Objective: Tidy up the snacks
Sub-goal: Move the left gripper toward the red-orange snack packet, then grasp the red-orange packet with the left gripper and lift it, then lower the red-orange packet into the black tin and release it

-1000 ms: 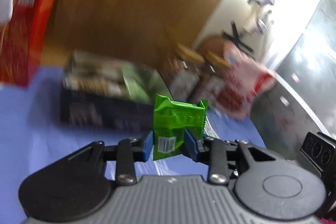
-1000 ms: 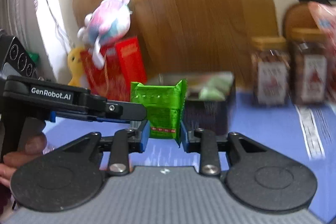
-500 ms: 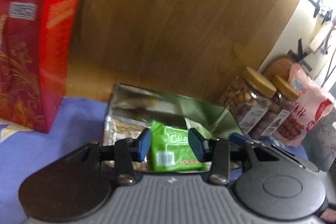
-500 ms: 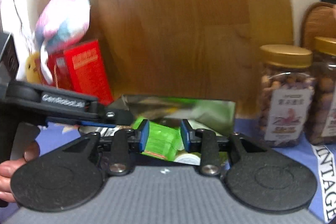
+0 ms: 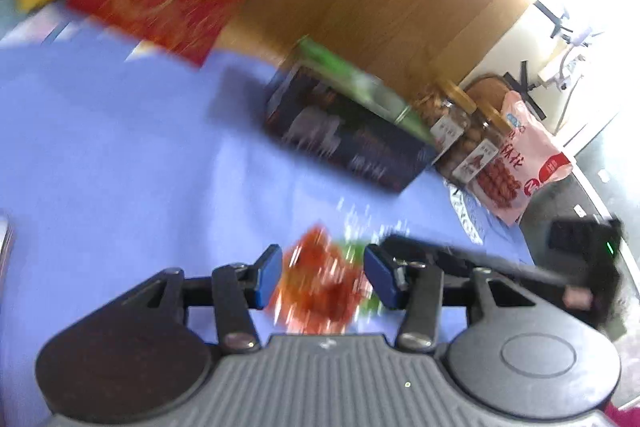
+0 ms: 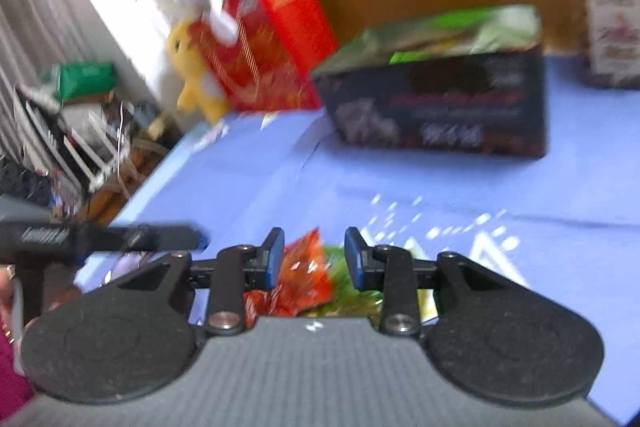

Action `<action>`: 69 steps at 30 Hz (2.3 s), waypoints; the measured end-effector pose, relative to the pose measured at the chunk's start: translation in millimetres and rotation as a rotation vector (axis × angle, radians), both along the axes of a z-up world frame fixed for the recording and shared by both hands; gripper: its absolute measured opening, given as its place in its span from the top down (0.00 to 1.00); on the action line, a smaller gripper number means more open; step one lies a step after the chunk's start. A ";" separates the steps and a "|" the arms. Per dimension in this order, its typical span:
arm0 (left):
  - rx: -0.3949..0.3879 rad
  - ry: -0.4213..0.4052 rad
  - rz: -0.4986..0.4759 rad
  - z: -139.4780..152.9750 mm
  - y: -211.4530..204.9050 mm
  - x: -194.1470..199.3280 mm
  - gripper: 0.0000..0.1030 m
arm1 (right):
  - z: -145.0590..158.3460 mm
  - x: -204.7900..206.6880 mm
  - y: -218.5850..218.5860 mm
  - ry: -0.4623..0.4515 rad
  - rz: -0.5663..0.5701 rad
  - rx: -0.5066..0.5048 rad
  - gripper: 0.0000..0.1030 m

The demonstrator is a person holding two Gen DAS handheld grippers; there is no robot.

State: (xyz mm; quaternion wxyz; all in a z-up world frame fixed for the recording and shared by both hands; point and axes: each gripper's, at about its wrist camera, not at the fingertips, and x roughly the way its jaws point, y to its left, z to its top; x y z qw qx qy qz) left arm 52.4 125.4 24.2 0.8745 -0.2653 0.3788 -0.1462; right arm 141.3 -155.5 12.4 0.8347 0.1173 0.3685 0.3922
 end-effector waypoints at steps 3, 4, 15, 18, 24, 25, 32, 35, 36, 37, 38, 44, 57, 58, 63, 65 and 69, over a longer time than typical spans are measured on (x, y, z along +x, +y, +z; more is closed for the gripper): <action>-0.039 0.051 -0.011 -18.5 -1.8 -18.1 0.58 | -12.1 8.9 14.0 0.060 0.001 -0.022 0.69; -0.038 0.064 -0.007 -23.1 -3.6 -18.6 0.59 | -15.8 8.7 17.5 0.076 0.004 -0.024 0.71; -0.064 0.041 0.019 -28.8 3.8 -27.5 0.62 | -1.2 -55.9 12.6 0.064 0.056 0.010 0.68; -0.043 0.030 0.047 -21.5 12.2 -24.5 0.60 | 1.1 -55.2 9.9 0.073 0.039 0.019 0.64; -0.044 0.043 0.059 -25.7 27.7 4.2 0.51 | -23.8 -25.1 2.4 0.301 -0.028 0.125 0.66; -0.061 0.064 0.057 -31.7 27.9 9.5 0.53 | -28.2 -19.5 1.4 0.347 -0.045 0.160 0.69; -0.129 0.053 0.074 -44.5 27.1 12.5 0.72 | -40.3 -7.6 15.5 0.440 -0.092 0.236 0.86; -0.159 0.053 0.069 -47.4 26.0 9.4 0.72 | -37.5 -8.6 25.6 0.411 -0.071 0.224 0.85; -0.169 0.055 0.071 -48.2 25.8 8.6 0.72 | -36.7 -8.4 24.1 0.398 -0.073 0.222 0.84; -0.170 0.054 0.074 -48.2 25.6 7.8 0.73 | -35.7 -9.8 25.4 0.386 -0.072 0.219 0.83; -0.176 0.057 0.073 -47.8 26.6 7.5 0.74 | -35.2 -9.7 24.5 0.376 -0.067 0.214 0.80; -0.244 0.059 0.077 -45.6 38.0 -1.6 0.89 | -28.0 -26.3 31.2 0.243 0.008 0.169 0.65; -0.321 -0.007 0.035 -18.0 35.8 -18.5 0.90 | -18.3 -55.0 59.6 0.014 0.160 0.061 0.40; -0.312 -0.010 0.028 -16.6 33.8 -17.8 0.90 | -17.3 -53.5 55.6 0.019 0.154 0.079 0.41; -0.232 -0.019 -0.015 -4.9 18.1 -2.7 0.89 | -4.9 -50.2 29.7 -0.032 0.104 0.131 0.47; -0.189 -0.040 -0.048 5.3 7.8 9.5 0.89 | 1.2 -48.7 22.2 -0.071 0.079 0.120 0.47; -0.123 -0.093 -0.120 37.5 -15.5 53.5 0.88 | 23.4 -30.7 7.8 -0.165 0.003 0.087 0.47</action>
